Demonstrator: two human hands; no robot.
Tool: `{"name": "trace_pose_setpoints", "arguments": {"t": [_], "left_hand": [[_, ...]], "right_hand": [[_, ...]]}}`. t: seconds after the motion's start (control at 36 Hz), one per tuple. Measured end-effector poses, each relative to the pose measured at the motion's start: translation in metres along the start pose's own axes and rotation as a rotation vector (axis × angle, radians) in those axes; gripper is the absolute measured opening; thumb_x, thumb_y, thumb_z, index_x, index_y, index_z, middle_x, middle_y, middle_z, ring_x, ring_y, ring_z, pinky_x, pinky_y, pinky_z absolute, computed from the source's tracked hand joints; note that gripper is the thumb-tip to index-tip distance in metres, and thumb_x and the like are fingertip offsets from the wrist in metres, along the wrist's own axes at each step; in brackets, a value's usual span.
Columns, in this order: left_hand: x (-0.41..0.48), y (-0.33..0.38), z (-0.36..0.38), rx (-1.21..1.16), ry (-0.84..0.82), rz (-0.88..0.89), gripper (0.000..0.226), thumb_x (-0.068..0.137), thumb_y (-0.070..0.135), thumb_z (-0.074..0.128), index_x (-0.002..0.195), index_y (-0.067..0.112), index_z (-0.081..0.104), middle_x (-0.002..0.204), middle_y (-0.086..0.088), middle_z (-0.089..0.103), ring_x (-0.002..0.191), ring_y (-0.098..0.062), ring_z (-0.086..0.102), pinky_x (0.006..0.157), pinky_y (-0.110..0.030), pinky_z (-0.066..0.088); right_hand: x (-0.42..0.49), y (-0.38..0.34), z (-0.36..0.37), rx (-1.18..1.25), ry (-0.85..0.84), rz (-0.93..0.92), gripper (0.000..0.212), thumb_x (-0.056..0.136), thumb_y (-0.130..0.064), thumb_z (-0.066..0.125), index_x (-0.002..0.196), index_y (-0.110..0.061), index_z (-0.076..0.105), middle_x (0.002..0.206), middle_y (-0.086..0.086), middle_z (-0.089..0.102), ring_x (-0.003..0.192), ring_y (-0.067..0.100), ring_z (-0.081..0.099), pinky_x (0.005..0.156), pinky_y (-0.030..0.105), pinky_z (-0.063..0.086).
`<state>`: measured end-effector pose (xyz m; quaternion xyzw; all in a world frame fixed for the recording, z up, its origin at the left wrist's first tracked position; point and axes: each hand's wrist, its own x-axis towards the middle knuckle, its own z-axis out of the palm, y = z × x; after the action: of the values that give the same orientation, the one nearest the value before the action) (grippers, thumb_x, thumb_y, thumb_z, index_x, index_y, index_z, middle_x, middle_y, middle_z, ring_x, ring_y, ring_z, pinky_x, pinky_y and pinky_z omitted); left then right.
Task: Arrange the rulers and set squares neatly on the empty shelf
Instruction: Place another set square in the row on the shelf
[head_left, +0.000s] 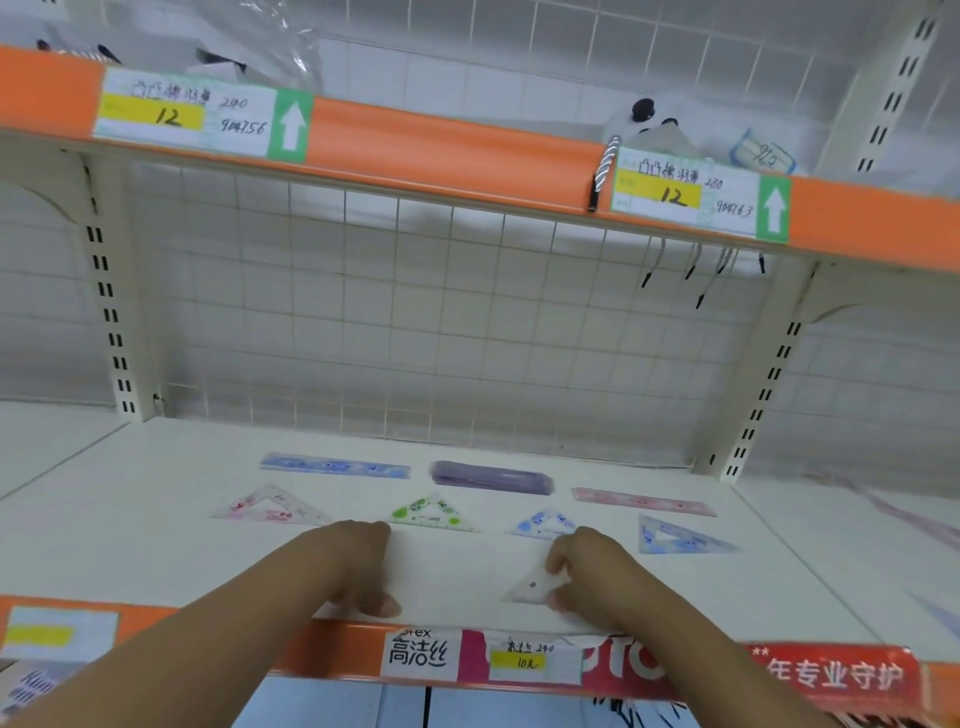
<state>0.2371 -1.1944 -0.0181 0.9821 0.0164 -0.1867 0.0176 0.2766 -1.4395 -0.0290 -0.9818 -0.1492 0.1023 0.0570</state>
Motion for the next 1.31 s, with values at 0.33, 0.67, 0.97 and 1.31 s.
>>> {"name": "trace_pose_setpoints", "arguments": {"t": [0.33, 0.67, 0.97, 1.31], "left_hand": [[-0.004, -0.002, 0.000, -0.009, 0.009, 0.012, 0.055, 0.085, 0.047, 0.065, 0.123, 0.015, 0.042, 0.125, -0.003, 0.054, 0.112, -0.020, 0.053, 0.091, -0.031, 0.042], [-0.019, -0.029, 0.000, -0.018, 0.031, -0.042, 0.055, 0.087, 0.050, 0.061, 0.125, 0.014, 0.045, 0.128, -0.003, 0.053, 0.115, -0.020, 0.051, 0.091, -0.029, 0.040], [-0.039, -0.071, -0.002, -0.112, 0.076, -0.152, 0.067, 0.086, 0.058, 0.057, 0.135, 0.015, 0.041, 0.139, -0.001, 0.048, 0.123, -0.019, 0.048, 0.098, -0.027, 0.038], [-0.054, -0.102, 0.002, -0.172, 0.077, -0.246, 0.062, 0.088, 0.059, 0.054, 0.130, 0.015, 0.044, 0.134, -0.005, 0.050, 0.119, -0.022, 0.049, 0.094, -0.030, 0.040]], "right_hand": [[-0.006, -0.005, 0.004, 0.061, -0.036, -0.089, 0.018, 0.091, -0.024, 0.058, 0.076, -0.031, 0.052, 0.124, 0.004, 0.039, 0.119, 0.022, 0.037, 0.102, 0.027, 0.037], [0.008, -0.037, 0.006, 0.076, 0.031, -0.168, 0.004, 0.096, -0.014, 0.048, 0.096, -0.017, 0.047, 0.113, 0.002, 0.027, 0.095, 0.018, 0.045, 0.093, 0.022, 0.040], [0.028, -0.102, 0.003, 0.191, 0.030, -0.273, 0.027, 0.089, -0.032, 0.065, 0.101, -0.023, 0.043, 0.127, 0.004, 0.031, 0.096, 0.014, 0.045, 0.081, 0.019, 0.037], [0.054, -0.171, 0.009, 0.173, 0.129, -0.485, 0.026, 0.092, -0.030, 0.059, 0.114, -0.016, 0.055, 0.129, 0.002, 0.041, 0.115, 0.017, 0.046, 0.088, 0.018, 0.033]]}}
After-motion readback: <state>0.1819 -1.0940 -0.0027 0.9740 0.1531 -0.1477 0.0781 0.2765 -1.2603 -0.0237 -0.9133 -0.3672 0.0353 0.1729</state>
